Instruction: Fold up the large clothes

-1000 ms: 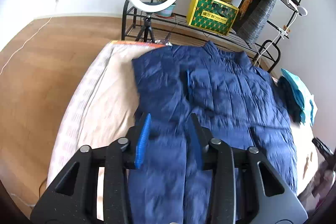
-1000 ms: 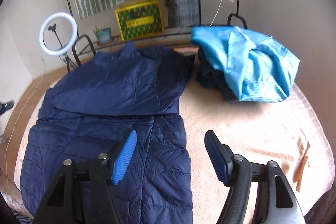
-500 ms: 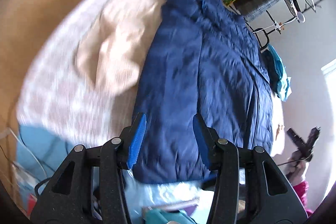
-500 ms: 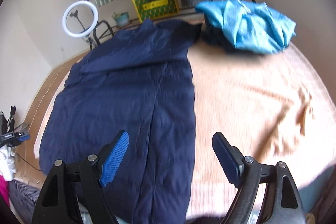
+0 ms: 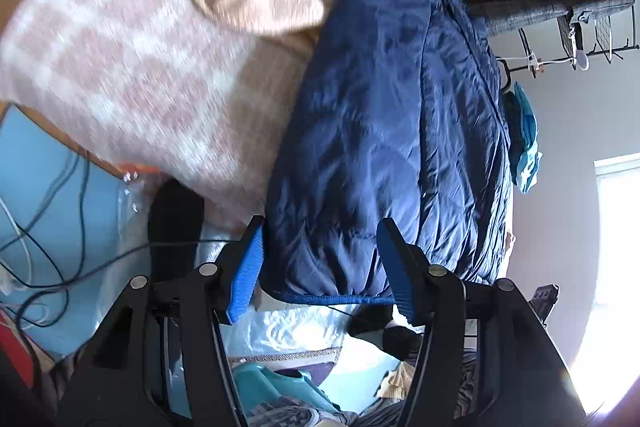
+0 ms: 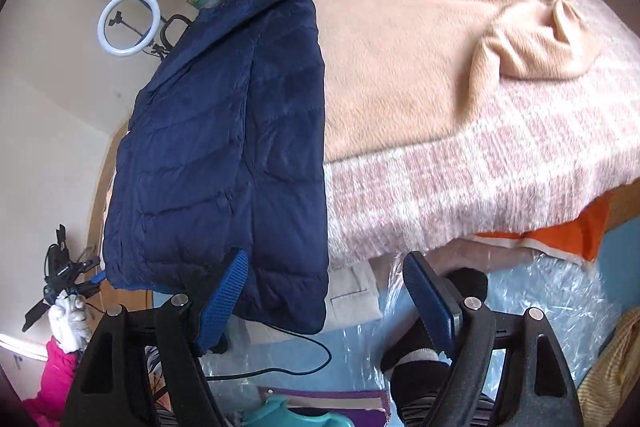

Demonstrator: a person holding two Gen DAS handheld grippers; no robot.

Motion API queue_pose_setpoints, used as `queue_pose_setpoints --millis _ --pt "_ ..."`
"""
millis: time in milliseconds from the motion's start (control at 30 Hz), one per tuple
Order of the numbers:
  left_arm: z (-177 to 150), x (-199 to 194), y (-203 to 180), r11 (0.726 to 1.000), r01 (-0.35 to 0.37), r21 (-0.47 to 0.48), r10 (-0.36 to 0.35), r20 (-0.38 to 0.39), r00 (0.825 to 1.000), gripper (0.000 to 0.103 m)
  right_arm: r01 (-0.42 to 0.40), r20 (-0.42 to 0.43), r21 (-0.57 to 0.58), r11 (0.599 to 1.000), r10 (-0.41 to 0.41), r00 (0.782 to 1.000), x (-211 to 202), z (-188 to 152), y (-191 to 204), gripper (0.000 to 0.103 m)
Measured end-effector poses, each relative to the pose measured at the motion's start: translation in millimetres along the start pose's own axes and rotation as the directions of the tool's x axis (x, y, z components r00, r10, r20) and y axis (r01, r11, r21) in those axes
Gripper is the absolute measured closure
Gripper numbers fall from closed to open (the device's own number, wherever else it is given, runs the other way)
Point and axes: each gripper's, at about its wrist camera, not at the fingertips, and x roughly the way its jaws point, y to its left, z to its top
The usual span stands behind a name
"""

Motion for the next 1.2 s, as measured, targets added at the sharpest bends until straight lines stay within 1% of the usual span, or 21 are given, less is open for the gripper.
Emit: queue_pose_setpoints --millis 67,167,267,400,467,533,567,600,633,667,700,767,867,933,1033,1133,1200 --pt "-1 7 -1 1.0 0.012 -0.011 -0.012 -0.011 1.0 0.045 -0.014 -0.018 0.007 1.0 0.014 1.0 4 -3 -2 0.02" --pt "-2 16 0 1.0 0.016 -0.012 -0.016 -0.018 1.0 0.04 -0.026 -0.047 0.025 0.999 0.028 0.999 14 -3 -5 0.02" --pt "-3 23 3 0.999 0.035 -0.033 -0.036 -0.034 0.999 0.039 -0.063 -0.073 0.043 0.997 0.066 0.995 27 -3 -5 0.02" --pt "-2 23 3 0.997 0.071 -0.036 -0.073 -0.035 0.997 0.039 -0.114 -0.134 0.016 0.993 0.115 0.984 49 -9 6 0.02" --pt "-4 24 2 0.997 0.075 -0.029 -0.076 -0.038 0.996 0.039 -0.127 -0.154 0.001 0.992 0.126 0.98 56 -12 12 0.021" --pt "-6 23 1 0.998 0.056 -0.013 -0.056 -0.045 0.997 0.046 -0.158 -0.183 -0.001 0.987 0.155 0.971 63 -14 17 0.035" --pt "-8 22 1 0.998 0.055 -0.007 -0.055 -0.045 0.997 0.055 -0.184 -0.203 0.009 0.983 0.182 0.962 66 -15 18 0.048" --pt "-9 20 0 0.998 0.059 -0.003 -0.059 -0.047 0.997 0.067 -0.197 -0.204 0.013 0.98 0.196 0.959 65 -16 20 0.058" --pt "-9 19 -1 0.998 0.064 0.002 -0.064 -0.048 0.997 0.073 -0.207 -0.199 0.013 0.978 0.206 0.958 63 -16 21 0.064" --pt "-10 16 -4 0.998 0.062 0.013 -0.062 -0.044 0.997 0.084 -0.221 -0.194 0.016 0.975 0.22 0.956 60 -16 23 0.077" --pt "-10 12 -6 0.998 0.054 0.028 -0.053 -0.036 0.998 0.091 -0.239 -0.182 0.022 0.971 0.239 0.954 55 -16 24 0.089" --pt "-11 3 -13 0.997 0.067 0.048 -0.066 -0.016 0.998 0.095 -0.255 -0.155 0.019 0.967 0.254 0.955 47 -13 29 0.097" --pt "-12 -17 -23 0.991 0.115 0.061 -0.117 0.025 0.993 0.097 -0.273 -0.097 -0.005 0.962 0.271 0.958 24 -10 36 0.1" --pt "-12 -35 -33 0.987 0.142 0.078 -0.147 0.069 0.987 0.098 -0.278 -0.046 -0.025 0.96 0.277 0.96 5 -7 41 0.101" --pt "-11 -62 -48 0.977 0.189 0.099 -0.201 0.13 0.971 0.098 -0.286 0.034 -0.039 0.957 0.287 0.957 -22 -2 46 0.102" --pt "-9 -84 -61 0.967 0.228 0.118 -0.246 0.18 0.952 0.099 -0.324 0.12 -0.025 0.946 0.325 0.938 -50 4 48 0.102" --pt "-4 -96 -68 0.959 0.251 0.129 -0.273 0.202 0.94 0.099 -0.353 0.173 -0.027 0.935 0.352 0.92 -67 11 52 0.102"
